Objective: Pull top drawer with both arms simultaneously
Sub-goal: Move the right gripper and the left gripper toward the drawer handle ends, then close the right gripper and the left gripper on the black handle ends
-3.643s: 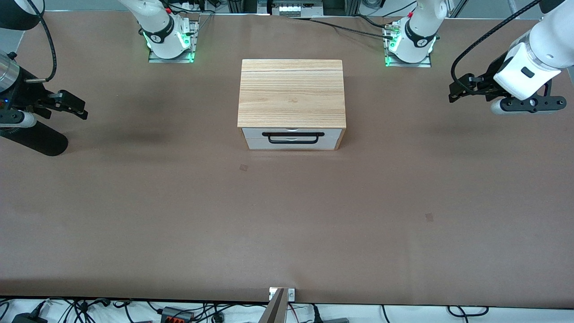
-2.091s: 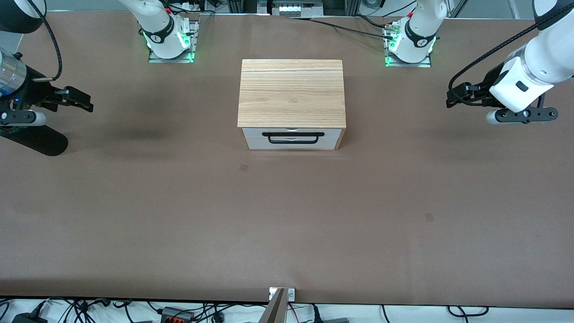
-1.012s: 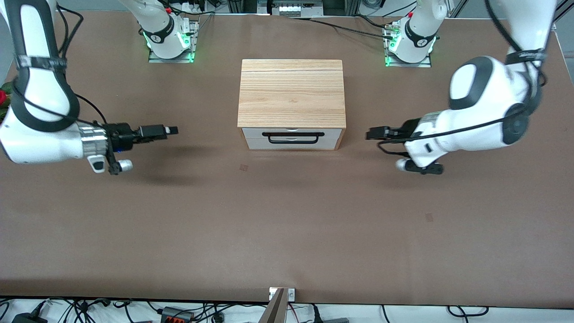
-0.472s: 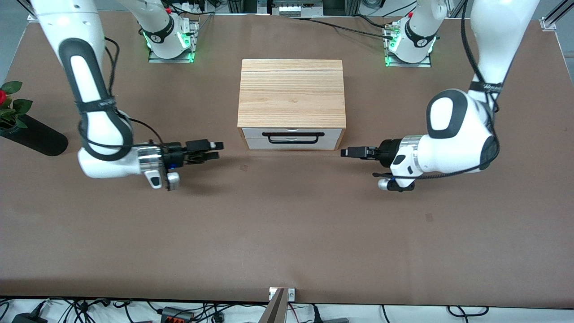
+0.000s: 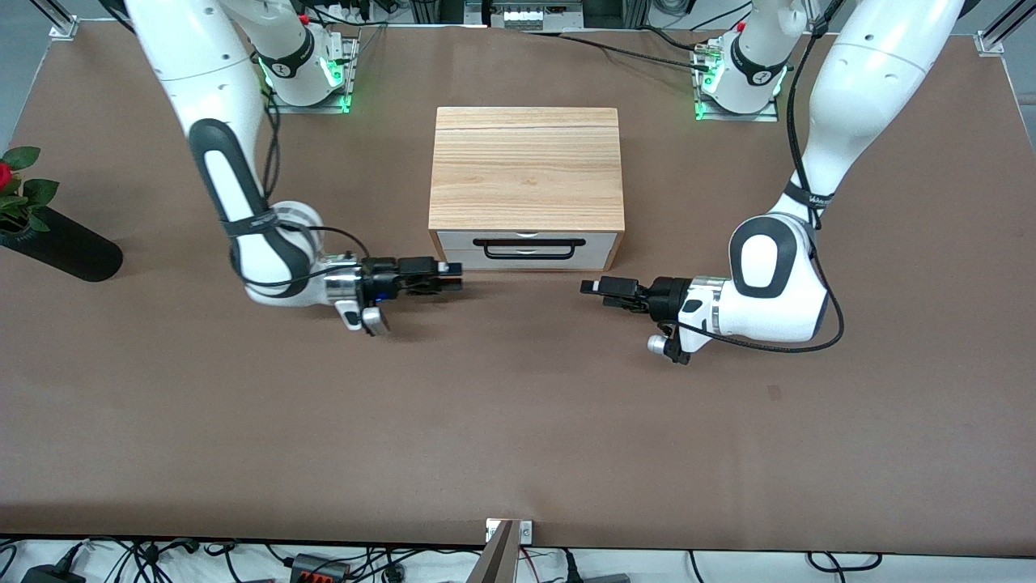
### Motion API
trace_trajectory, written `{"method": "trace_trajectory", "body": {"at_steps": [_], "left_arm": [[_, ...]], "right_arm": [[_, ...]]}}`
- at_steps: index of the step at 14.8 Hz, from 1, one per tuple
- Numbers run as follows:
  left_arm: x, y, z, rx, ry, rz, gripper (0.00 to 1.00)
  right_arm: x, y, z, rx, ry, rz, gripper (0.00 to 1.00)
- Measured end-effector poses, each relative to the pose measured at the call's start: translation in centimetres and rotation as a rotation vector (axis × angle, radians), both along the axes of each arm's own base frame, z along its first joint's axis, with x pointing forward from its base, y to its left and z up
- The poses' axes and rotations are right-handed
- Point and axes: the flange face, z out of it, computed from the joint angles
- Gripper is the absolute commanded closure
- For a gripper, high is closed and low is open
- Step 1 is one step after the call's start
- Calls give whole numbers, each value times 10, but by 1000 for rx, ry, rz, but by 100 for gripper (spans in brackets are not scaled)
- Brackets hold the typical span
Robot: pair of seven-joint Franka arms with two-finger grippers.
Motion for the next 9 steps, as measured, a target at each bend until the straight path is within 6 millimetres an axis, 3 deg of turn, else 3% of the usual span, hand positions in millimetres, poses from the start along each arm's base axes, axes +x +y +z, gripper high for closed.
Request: {"method": "trace_trajectory", "body": {"at_steps": [3,7,9], "left_arm": [[-6,-2,-22,-88,46,49,0],[-31,-10,-45,-225,106,89,2],[-48,-13,-54,-289,146,77,1]], "right_arm": [[-18,25,-20,24,-20,-23,0],[-28,26,-36,24,0,-39,0],[-31,27,-37,26,6,-35,10]]}}
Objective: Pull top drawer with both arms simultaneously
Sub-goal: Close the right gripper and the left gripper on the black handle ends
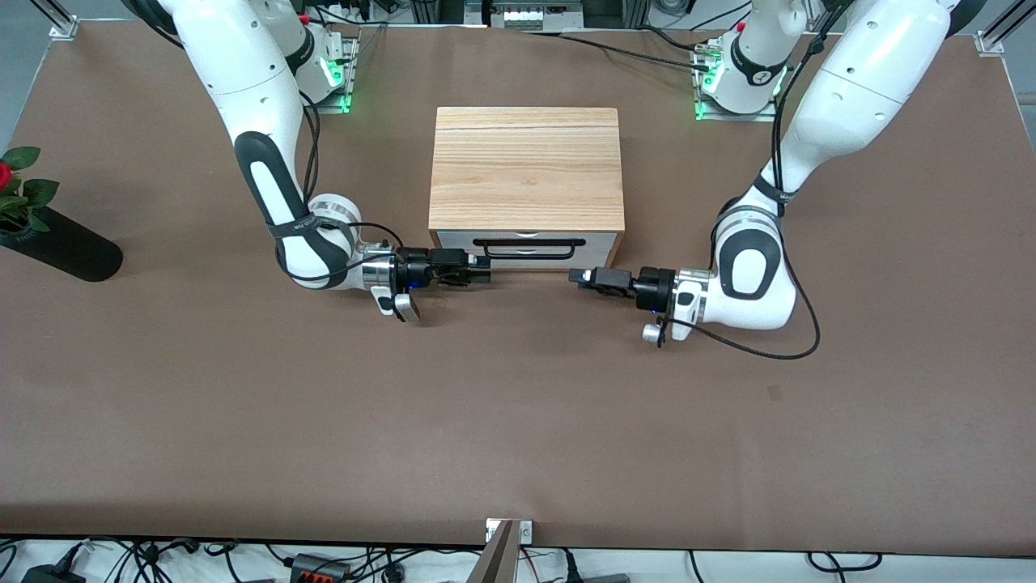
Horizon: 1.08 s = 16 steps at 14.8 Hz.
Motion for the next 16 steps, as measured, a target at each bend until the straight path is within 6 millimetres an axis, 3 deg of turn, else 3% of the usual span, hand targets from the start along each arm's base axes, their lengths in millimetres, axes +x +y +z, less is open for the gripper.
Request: {"method": "trace_trajectory", "body": {"at_steps": [3,8,11,14,16], "left_arm": [[-12,3,-6,-42,37,-20,0],[-27,0,-15,-91,48,-18,3],[-39,-8,-24,-118,29,-15,18],[-43,-13,-28,-126,8,-25,40],[-45,-13,-33,-133,-15,-26,46]], "right_arm": [[-5,5,-1,4,5,10,26],[-10,8,-3,11,13,19,40],[-10,8,-2,16,13,20,54],[-9,9,1,37,12,25,55],[-9,9,2,47,11,29,55]]}}
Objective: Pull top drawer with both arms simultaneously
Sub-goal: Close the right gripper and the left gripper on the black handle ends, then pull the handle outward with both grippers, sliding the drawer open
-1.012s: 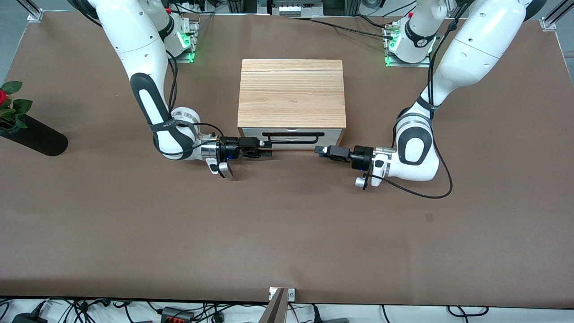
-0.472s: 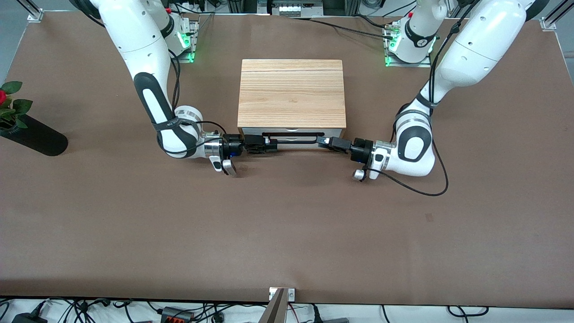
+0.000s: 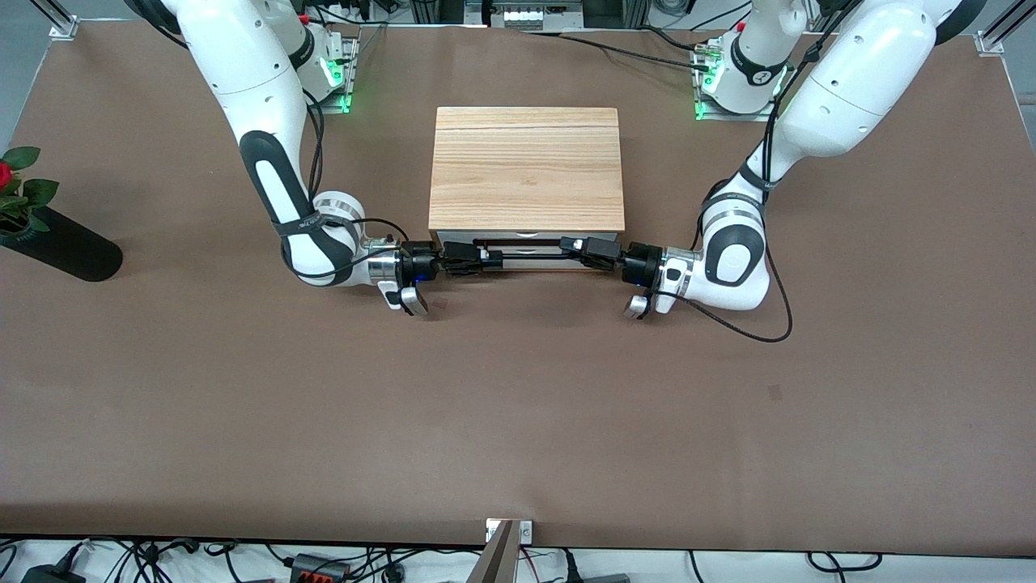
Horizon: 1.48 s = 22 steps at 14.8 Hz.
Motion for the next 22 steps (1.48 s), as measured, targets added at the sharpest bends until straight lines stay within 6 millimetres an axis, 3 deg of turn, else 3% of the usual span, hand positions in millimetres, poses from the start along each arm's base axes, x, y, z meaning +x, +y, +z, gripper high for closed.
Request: {"method": "trace_trajectory", "body": {"at_steps": [6,10,14,22], "left_arm": [[-4,-1,-14,-22,-23,14,61],[-5,-1,-17,-27,-18,19,67],[-5,-2,-16,-36,-13,29,76],[-5,-5,-17,-57,-7,50,82]], "right_arm": [[-1,-2,4,47,-11,16,62],[-2,-3,3,55,-28,18,83],[-4,-4,1,49,-59,14,95],[-4,-4,1,45,-62,13,100]]}}
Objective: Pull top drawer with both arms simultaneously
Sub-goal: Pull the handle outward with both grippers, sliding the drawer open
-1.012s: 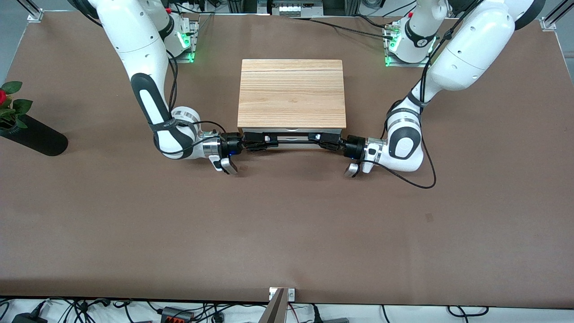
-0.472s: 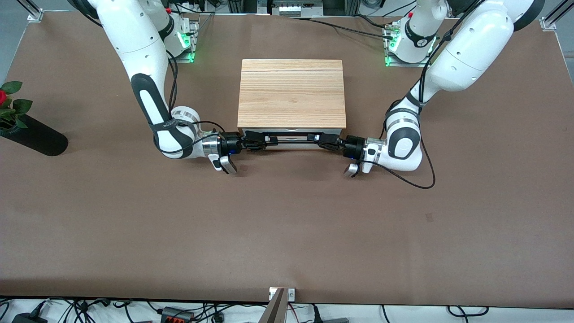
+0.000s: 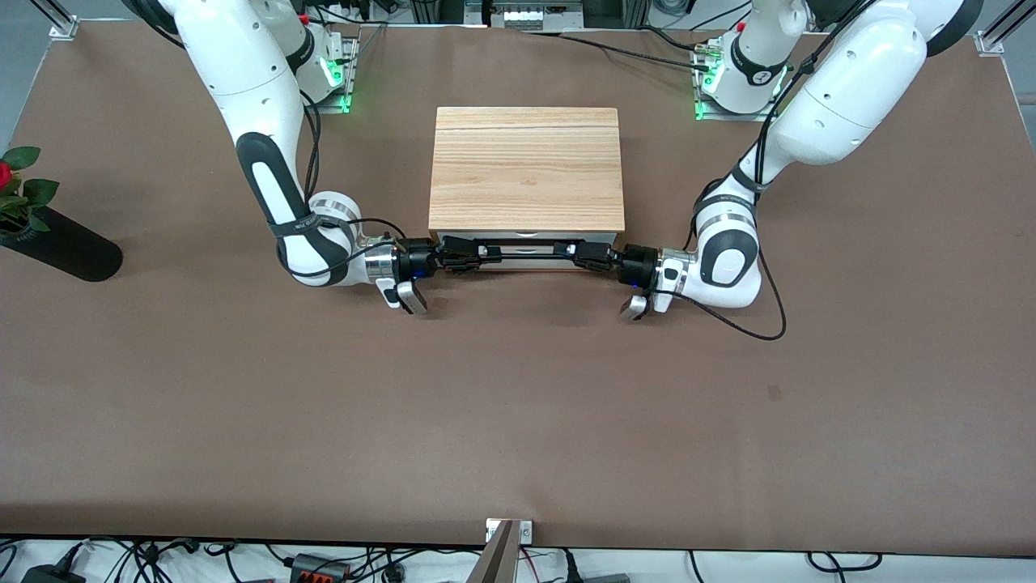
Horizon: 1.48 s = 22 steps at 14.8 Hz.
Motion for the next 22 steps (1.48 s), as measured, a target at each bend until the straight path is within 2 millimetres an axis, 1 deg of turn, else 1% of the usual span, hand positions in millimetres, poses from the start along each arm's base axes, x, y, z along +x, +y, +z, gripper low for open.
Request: {"method": "trace_trajectory", "body": {"at_steps": [5,14,22], "left_arm": [[0,0,-2,-5,1,4,84],[3,-1,-1,-6,-7,7,84],[13,0,1,-4,-25,19,85]], "right_arm": [[0,0,0,-2,0,-1,100],[2,-1,1,-6,-5,-5,100],[12,-1,5,-18,-29,-17,100]]}}
